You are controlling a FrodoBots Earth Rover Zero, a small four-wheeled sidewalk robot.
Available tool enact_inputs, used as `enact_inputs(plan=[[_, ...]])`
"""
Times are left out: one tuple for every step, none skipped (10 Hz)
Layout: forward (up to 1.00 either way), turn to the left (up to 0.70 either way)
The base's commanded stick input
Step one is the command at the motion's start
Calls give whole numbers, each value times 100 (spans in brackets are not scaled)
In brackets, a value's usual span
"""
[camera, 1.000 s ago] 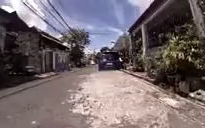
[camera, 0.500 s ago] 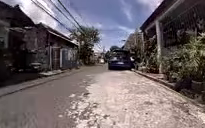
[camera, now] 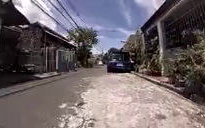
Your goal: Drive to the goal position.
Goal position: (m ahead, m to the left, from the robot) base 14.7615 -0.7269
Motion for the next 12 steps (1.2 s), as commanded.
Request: enact_inputs(plan=[[85, 0], [85, 0], [85, 0], [85, 0], [85, 0], [85, 0], [85, 0], [85, 0], [85, 0], [85, 0], [85, 0], [85, 0]])
